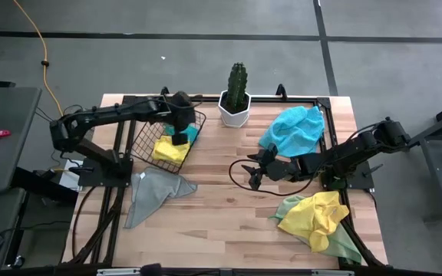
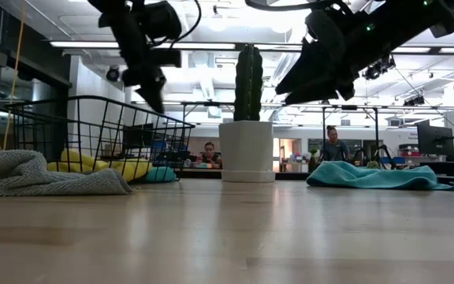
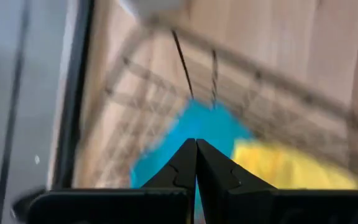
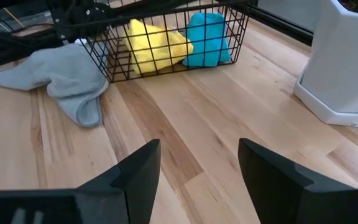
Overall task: Fold microfiber towels
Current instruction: Fold the gray microfiber towel on the table
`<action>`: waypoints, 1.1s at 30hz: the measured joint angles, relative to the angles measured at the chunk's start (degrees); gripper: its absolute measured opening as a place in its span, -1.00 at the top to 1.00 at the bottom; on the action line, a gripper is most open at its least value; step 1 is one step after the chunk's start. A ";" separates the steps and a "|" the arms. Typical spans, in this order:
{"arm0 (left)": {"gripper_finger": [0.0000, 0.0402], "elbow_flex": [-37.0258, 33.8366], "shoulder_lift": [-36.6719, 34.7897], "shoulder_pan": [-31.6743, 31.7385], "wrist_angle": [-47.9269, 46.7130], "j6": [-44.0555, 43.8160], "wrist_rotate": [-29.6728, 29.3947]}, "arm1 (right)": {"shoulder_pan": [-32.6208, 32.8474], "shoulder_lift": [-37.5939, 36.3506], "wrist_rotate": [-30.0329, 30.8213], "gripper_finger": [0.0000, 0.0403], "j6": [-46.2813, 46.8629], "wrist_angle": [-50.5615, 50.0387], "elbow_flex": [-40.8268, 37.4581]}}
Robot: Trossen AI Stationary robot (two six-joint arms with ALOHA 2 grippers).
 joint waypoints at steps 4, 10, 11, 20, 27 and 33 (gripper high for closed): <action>1.00 0.07 3.12 2.54 7.06 -1.78 3.37 | 0.01 0.00 0.00 -0.04 0.94 0.35 0.00; 1.00 -0.09 6.15 5.95 3.76 -1.67 4.71 | 0.00 0.00 0.08 -0.04 -0.39 0.31 0.00; 1.00 -0.11 6.31 6.28 3.87 -1.35 4.50 | 0.01 0.00 0.24 -0.04 -0.46 0.30 0.00; 1.00 -0.02 7.55 9.58 17.33 -1.54 -5.46 | 0.01 0.00 0.52 -0.04 -0.18 0.24 0.00; 1.00 -0.02 7.63 11.85 20.60 -0.47 -19.88 | 0.01 0.00 0.61 -0.04 -0.59 0.18 0.00; 1.00 -0.04 5.28 12.30 19.41 -1.49 -14.51 | 0.00 0.00 0.63 -0.04 -0.61 0.18 0.00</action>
